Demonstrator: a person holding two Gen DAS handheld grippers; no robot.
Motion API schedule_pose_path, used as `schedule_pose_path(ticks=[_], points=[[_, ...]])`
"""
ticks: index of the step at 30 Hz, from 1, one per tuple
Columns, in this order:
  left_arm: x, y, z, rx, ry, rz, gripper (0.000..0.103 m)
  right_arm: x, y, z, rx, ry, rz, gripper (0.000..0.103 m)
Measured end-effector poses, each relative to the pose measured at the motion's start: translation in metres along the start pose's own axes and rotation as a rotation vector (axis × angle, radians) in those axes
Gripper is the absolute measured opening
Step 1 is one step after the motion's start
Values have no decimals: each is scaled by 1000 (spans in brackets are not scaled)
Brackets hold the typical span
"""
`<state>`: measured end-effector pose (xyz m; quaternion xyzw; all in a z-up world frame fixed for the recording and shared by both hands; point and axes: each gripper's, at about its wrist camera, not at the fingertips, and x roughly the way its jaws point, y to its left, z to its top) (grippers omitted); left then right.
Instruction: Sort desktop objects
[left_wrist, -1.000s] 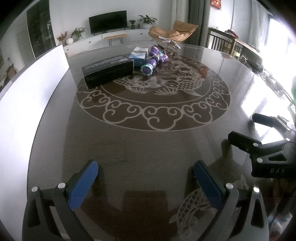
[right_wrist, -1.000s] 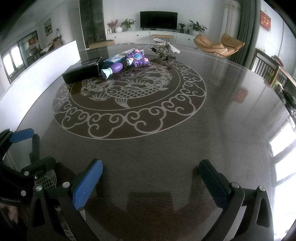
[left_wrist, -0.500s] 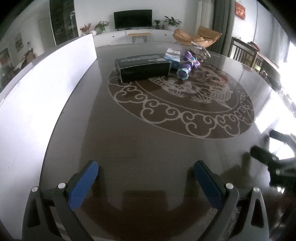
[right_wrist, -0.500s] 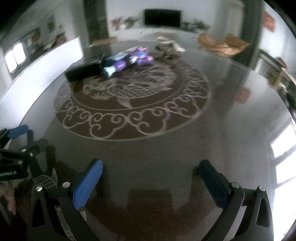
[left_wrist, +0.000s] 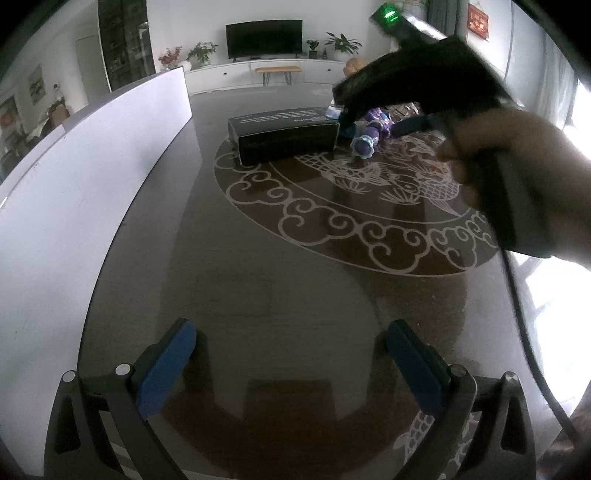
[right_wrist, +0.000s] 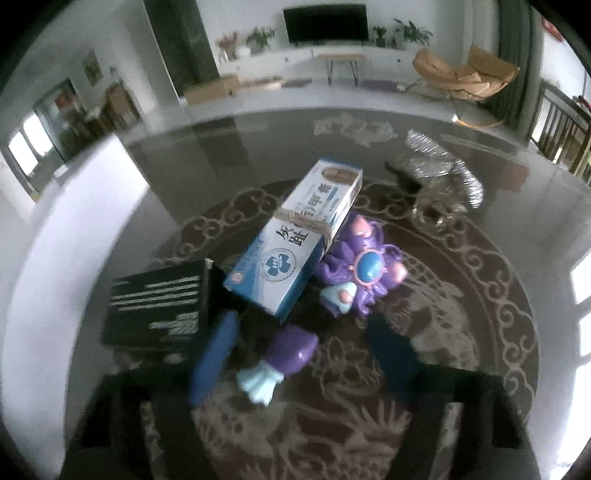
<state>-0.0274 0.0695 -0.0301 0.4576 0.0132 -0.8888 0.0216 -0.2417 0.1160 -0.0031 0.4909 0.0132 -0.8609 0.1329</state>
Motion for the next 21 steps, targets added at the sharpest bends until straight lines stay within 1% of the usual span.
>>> schedule_pose_path(ticks=[1,2,3,4,6,10,13,16,21], points=[[0,0,0,0,0,0,103,4,2,0,-2,5,-16,60],[0,0,0,0,0,0,103,7,2,-1,4,16,-14,53],[0,0,0,0,0,0,103,5,2,-3,2,-2,-20,42],[0,0,1,0,1,0,103,4,2,-5,4,-7,-13,37],[0,0,0,-1,1,1,103,-1,1,-12,-4,-20,-14,32],[0,0,0,0,1,0,103,-12,-9,-31,-40,-42,-33,31],[0,0,0,0,1,0,103,-22,-16,-47,-82,-50,-55,27],[0,0,0,0,1,1,103,-39,-27,-71,-116,-55,-75,27],[-1,0,0,-1,1,1,103,-75,-53,-124,-111,-79,-95,27]])
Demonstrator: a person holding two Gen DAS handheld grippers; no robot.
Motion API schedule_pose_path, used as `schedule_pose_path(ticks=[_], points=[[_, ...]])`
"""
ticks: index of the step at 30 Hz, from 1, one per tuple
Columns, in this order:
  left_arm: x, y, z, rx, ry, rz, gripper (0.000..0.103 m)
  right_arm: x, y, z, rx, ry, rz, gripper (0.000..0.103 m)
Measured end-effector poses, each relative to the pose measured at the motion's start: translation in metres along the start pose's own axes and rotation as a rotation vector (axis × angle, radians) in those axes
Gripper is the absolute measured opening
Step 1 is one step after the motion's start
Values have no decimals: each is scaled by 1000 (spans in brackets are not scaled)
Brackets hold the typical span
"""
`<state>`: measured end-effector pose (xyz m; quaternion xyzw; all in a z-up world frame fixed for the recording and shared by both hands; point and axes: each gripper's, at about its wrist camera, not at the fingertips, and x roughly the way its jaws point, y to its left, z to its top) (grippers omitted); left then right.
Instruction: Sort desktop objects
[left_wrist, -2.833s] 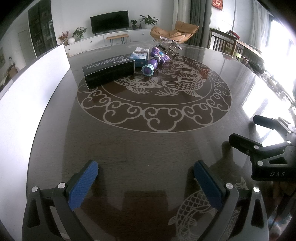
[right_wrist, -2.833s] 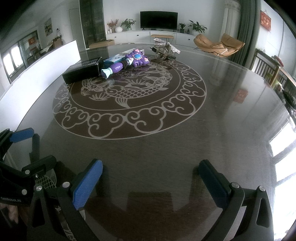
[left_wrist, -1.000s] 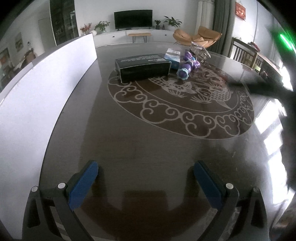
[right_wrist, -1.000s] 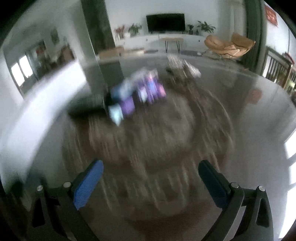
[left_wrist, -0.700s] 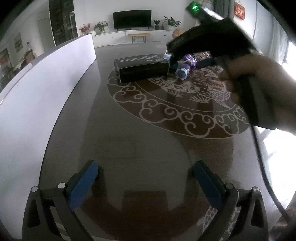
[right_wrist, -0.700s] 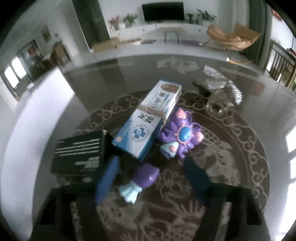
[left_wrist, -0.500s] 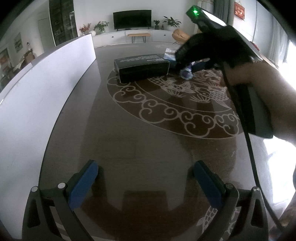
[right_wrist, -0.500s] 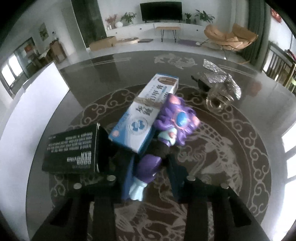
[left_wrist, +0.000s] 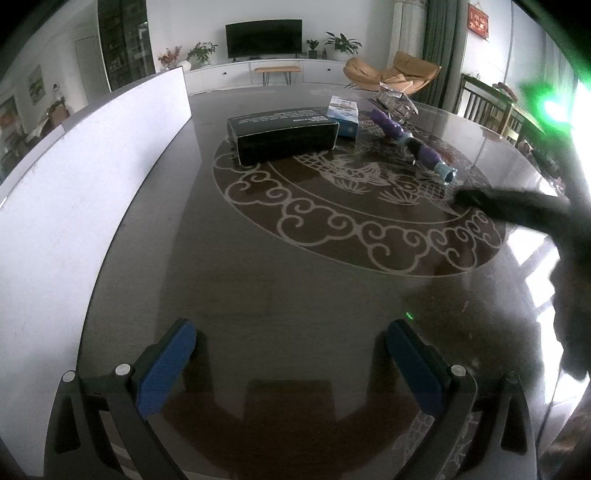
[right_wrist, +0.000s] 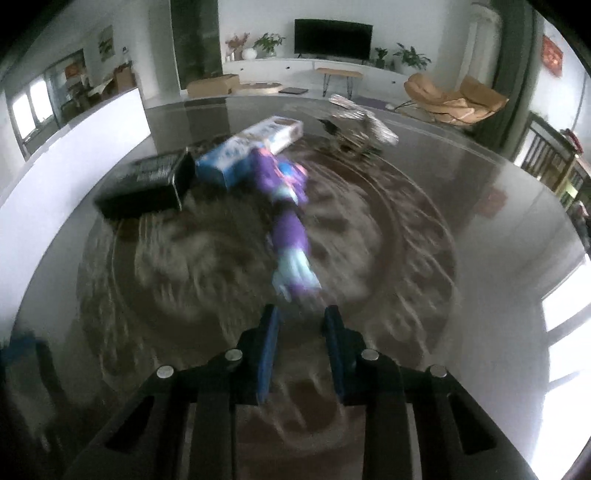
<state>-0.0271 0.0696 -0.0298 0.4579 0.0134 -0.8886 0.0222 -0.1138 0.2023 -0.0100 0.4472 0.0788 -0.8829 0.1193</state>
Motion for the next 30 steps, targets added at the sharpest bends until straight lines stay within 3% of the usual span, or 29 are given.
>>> schedule_pose_path(ticks=[5,7,9,12,18,30], points=[[-1,0,0,0,0,0,103,-26,-10,-36,1,-27,-11,28],[-1,0,0,0,0,0,103,-29,-14,-41,25,-37,-13,43],[-1,0,0,0,0,0,103,-28,-20,-45,62,-29,-19,78],[0,0,0,0,0,0,103,-27,-21,-45,73,-20,-25,82],[-1,0,0,0,0,0,103,-20,-19,-44,69,6,-23,103],[-1,0,-1,0,0,1,103,-19,-19,-44,69,9,-24,103]])
